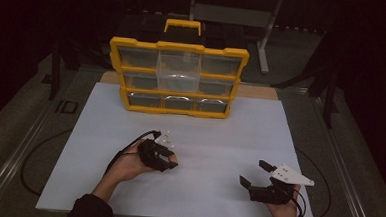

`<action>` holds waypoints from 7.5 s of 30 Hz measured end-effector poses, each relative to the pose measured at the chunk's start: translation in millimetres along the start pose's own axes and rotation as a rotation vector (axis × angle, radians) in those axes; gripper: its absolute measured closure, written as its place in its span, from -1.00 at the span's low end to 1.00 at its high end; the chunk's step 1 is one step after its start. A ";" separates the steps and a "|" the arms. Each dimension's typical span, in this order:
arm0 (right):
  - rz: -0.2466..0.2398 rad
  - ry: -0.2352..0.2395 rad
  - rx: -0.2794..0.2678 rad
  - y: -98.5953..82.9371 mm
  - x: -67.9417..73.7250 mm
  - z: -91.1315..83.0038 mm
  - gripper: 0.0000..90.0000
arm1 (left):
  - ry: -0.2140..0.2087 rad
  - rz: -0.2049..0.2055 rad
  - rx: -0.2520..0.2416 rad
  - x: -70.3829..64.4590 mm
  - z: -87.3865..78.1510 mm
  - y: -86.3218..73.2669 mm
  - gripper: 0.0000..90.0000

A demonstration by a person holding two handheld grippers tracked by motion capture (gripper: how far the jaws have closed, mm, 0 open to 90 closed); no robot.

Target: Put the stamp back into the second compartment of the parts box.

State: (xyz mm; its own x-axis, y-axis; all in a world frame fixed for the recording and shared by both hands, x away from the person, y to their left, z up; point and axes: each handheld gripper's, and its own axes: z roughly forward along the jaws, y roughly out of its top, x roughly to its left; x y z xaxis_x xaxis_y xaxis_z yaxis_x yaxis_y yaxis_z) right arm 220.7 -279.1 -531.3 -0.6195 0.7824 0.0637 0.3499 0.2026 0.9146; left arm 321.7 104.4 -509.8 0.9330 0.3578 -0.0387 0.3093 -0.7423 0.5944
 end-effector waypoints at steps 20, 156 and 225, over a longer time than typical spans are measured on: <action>0.005 0.004 0.002 -0.3 0.1 0.3 -0.84 | 0.063 -0.083 -0.035 11.2 -24.1 -1.7 0.25; 0.012 0.011 -0.008 -0.7 -1.4 -0.2 -0.84 | 0.235 -0.104 -0.162 73.9 -167.6 45.0 0.25; 0.035 0.014 -0.009 -1.2 -2.5 0.0 -0.84 | 0.322 -0.116 -0.214 102.6 -224.3 104.4 0.25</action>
State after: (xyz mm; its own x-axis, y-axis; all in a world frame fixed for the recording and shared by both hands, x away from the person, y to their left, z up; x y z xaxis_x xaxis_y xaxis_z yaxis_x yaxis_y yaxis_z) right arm 221.8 -281.3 -532.6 -0.6171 0.7803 0.1014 0.3650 0.1697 0.9154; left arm 408.5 190.7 -271.5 0.7783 0.6168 0.1178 0.3324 -0.5638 0.7561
